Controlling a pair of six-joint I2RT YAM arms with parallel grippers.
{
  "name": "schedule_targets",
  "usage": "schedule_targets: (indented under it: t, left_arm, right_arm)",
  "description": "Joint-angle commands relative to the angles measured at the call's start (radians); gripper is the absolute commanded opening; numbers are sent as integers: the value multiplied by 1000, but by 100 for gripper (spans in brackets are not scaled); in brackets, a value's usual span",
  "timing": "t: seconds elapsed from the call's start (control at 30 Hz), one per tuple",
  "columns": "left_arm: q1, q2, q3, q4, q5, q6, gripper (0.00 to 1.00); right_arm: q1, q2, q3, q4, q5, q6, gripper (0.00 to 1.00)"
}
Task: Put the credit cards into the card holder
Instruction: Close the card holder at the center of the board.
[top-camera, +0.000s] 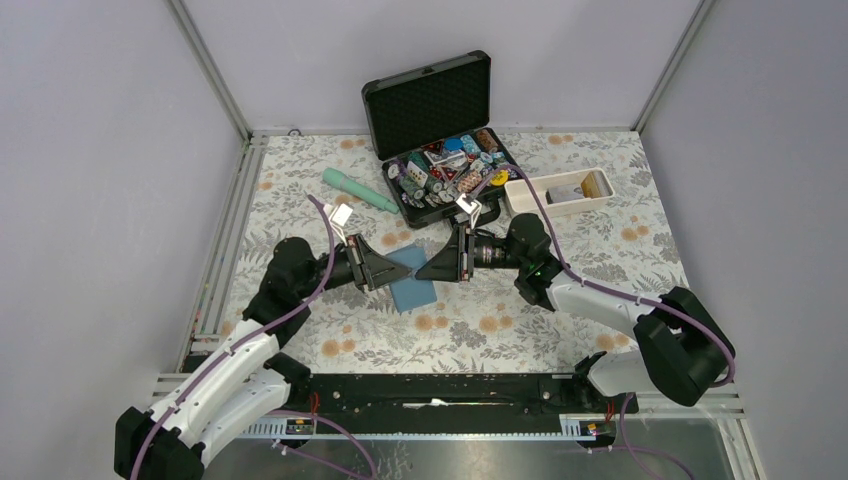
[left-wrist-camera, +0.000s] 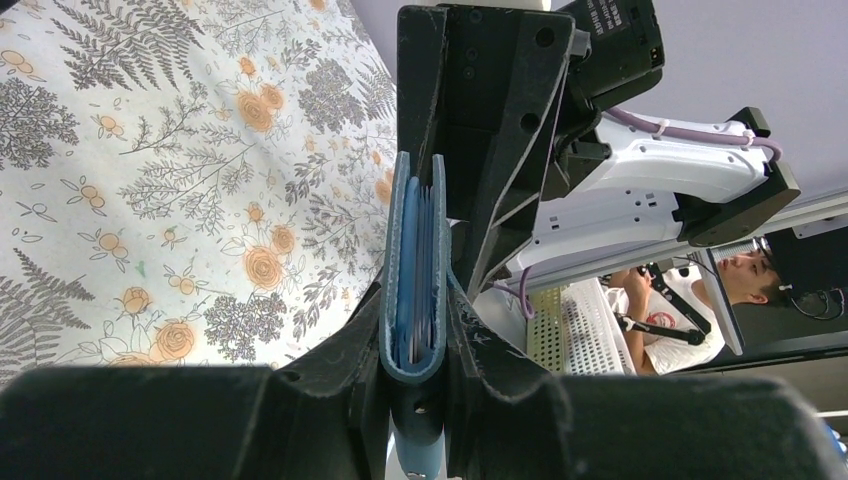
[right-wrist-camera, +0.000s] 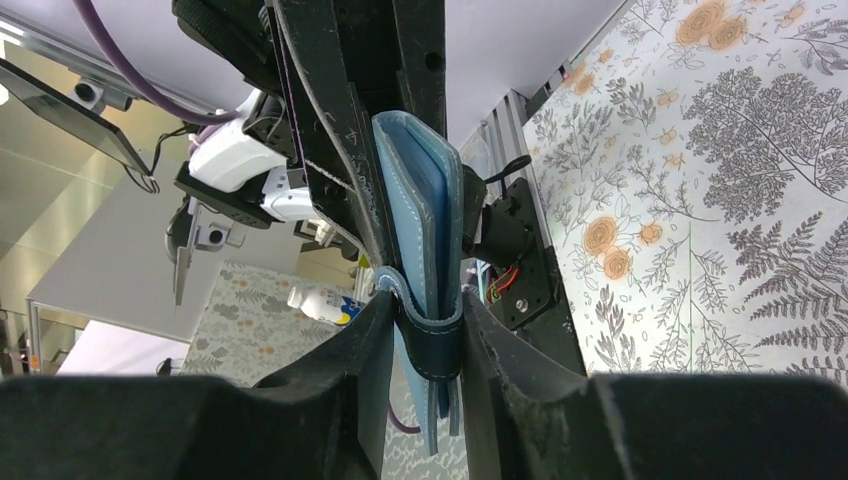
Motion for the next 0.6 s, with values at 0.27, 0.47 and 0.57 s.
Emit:
schedule_targets:
  t: [0.27, 0.47, 0.57]
  left_arm:
    - [14, -31, 26, 74, -19, -19, 89]
    - [14, -61, 2, 104, 26, -28, 87]
    - [14, -92, -16, 92, 12, -31, 78]
  right_arm:
    - [6, -52, -27, 209, 68, 78, 0]
    - [-3, -91, -48, 195, 98, 64, 0]
    - [-7, -101, -55, 195, 108, 61, 0]
